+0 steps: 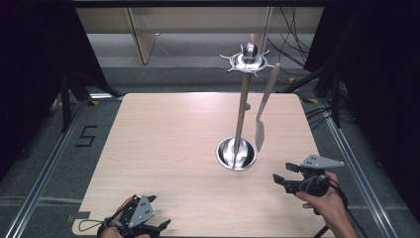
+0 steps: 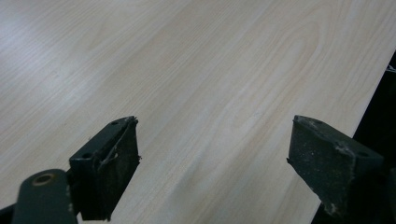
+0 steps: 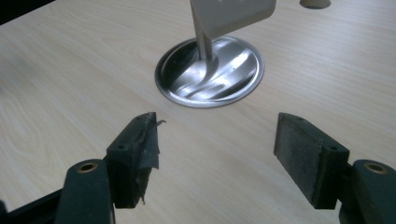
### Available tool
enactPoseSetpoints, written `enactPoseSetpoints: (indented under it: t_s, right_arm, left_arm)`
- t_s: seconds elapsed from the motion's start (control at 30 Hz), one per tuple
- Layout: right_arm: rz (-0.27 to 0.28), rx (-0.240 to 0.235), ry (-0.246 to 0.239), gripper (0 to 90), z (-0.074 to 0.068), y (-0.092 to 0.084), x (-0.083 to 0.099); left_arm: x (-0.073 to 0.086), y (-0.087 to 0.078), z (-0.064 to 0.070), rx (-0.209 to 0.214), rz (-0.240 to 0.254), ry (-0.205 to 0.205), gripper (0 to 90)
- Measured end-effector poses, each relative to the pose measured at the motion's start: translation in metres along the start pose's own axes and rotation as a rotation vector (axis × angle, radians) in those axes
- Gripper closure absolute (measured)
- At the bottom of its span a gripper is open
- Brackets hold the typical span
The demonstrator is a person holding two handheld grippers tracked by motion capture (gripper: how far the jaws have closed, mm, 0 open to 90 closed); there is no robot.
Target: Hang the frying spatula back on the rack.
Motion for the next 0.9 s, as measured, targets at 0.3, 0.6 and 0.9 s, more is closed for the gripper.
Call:
enactPoseSetpoints:
  t_s: [0.3, 0.6, 0.9]
  right_arm:
    - [-0.022, 0.0, -0.044, 31.2, -0.003, 0.002, 0.008]
    - [-0.045, 0.015, -0.032, 30.0, -0.009, 0.001, 0.02]
    - [-0.053, 0.027, -0.025, 29.2, -0.013, 0.0, 0.03]
  left_arm:
    - [0.0, -0.001, -0.001, 0.001, -0.005, 0.006, 15.4]
    - [-0.002, 0.001, 0.001, 0.001, 0.021, -0.015, 15.4]
    - [0.0, -0.001, 0.0, 0.0, -0.001, 0.003, 15.4]
Point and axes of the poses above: each handheld gripper's, and its own axes: y roughly forward along the jaws, x roughly out of its underside, z roughly to its right, the point moved 10 cm from there along y, roughly forward along the jaws, and after that the axes turned 4 degrees about z, right-handed, at the moved point
